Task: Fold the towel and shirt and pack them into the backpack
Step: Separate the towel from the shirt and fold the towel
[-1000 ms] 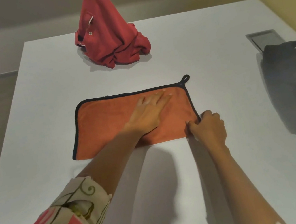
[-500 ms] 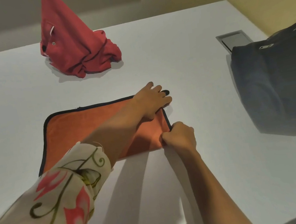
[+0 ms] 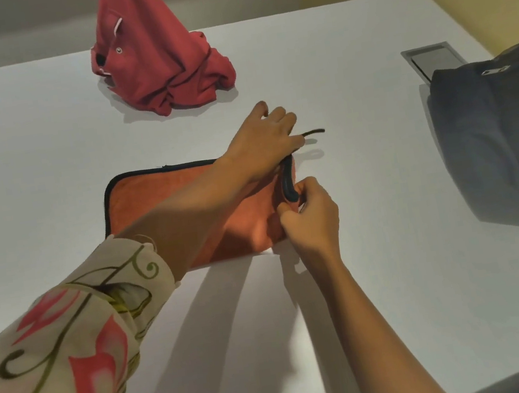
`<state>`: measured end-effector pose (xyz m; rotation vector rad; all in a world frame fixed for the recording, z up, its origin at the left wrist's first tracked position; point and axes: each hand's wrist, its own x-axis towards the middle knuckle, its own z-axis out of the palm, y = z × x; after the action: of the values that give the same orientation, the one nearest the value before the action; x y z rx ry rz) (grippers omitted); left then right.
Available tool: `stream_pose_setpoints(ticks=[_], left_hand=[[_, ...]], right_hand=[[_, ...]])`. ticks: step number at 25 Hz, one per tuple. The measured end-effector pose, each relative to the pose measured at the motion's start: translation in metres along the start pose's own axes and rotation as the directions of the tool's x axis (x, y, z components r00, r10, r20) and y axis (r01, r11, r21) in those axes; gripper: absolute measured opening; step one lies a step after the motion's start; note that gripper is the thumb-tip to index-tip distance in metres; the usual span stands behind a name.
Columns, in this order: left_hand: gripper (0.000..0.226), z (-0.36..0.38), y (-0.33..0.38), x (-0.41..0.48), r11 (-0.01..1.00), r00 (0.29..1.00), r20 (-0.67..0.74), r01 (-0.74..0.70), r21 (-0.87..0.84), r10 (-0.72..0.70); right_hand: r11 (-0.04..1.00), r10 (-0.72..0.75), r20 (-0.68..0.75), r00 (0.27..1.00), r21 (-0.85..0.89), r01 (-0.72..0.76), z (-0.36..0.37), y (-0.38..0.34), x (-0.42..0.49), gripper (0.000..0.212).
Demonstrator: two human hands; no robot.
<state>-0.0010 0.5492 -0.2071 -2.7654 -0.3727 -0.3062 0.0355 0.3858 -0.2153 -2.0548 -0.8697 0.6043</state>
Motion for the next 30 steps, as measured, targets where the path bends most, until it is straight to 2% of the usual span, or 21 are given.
stream_pose_setpoints(ticks=[1,3,5,6,7,8,9,10,11,12,13,16,19,24,30], left_hand=[[0.021,-0.008,-0.006,-0.010,0.993,0.995,0.055,0.087,-0.075,-0.083],[0.027,-0.022,-0.018,-0.034,0.922,0.934,0.211,0.330,-0.203,-0.287],[0.033,-0.028,-0.034,-0.067,0.766,0.845,0.235,0.535,-0.356,-0.480],[0.036,-0.030,-0.043,-0.086,0.622,0.774,0.289,0.627,-0.469,-0.563],[0.039,-0.029,-0.052,-0.104,0.390,0.689,0.382,0.688,-0.612,-0.615],[0.039,-0.029,-0.060,-0.123,0.084,0.597,0.504,0.693,-0.716,-0.624],[0.034,-0.027,-0.068,-0.141,-0.214,0.505,0.628,0.652,-0.727,-0.592],[0.024,-0.027,-0.073,-0.158,-0.426,0.443,0.721,0.595,-0.681,-0.533],[0.014,-0.027,-0.077,-0.175,-0.525,0.418,0.768,0.563,-0.638,-0.485],[0.009,-0.026,-0.080,-0.189,-0.544,0.409,0.782,0.563,-0.622,-0.470],[0.008,-0.025,-0.081,-0.203,-0.521,0.407,0.778,0.582,-0.625,-0.479],[0.036,-0.023,-0.081,-0.235,-0.391,0.402,0.722,0.640,-0.662,-0.563],[0.046,-0.020,-0.080,-0.255,-0.386,0.409,0.693,0.611,-0.691,-0.594],[0.052,-0.020,-0.077,-0.270,-0.345,0.419,0.694,0.646,-0.680,-0.585],[0.052,-0.027,-0.085,-0.274,-0.341,0.429,0.665,0.616,-0.711,-0.612]], right_hand=[[0.999,-0.037,-0.004,0.999,0.002,0.037,0.008,-0.008,-0.004,0.020],[0.994,-0.107,0.001,0.994,-0.004,0.107,0.026,-0.024,-0.013,0.020],[0.982,-0.185,0.019,0.982,-0.024,0.186,0.044,-0.040,-0.026,0.020],[0.972,-0.233,0.038,0.972,-0.029,0.234,0.055,-0.048,-0.033,0.020],[0.957,-0.286,0.060,0.956,-0.031,0.288,0.065,-0.055,-0.039,0.020],[0.939,-0.337,0.085,0.938,-0.040,0.341,0.076,-0.060,-0.045,0.020],[0.920,-0.378,0.115,0.919,-0.061,0.386,0.089,-0.065,-0.050,0.021],[0.904,-0.402,0.152,0.903,-0.092,0.418,0.102,-0.068,-0.056,0.021],[0.891,-0.409,0.192,0.892,-0.128,0.436,0.117,-0.070,-0.061,0.019],[0.877,-0.414,0.224,0.882,-0.163,0.453,0.130,-0.072,-0.067,0.016],[0.861,-0.424,0.243,0.872,-0.188,0.472,0.143,-0.071,-0.073,0.011],[0.823,-0.472,0.263,0.842,-0.212,0.527,0.171,-0.070,-0.087,0.006],[0.796,-0.485,0.278,0.829,-0.251,0.550,0.183,-0.070,-0.094,0.005],[0.776,-0.428,0.357,0.830,-0.326,0.540,0.189,-0.071,-0.102,0.011],[0.749,-0.540,0.285,0.792,-0.267,0.607,0.189,-0.079,-0.106,0.010]])
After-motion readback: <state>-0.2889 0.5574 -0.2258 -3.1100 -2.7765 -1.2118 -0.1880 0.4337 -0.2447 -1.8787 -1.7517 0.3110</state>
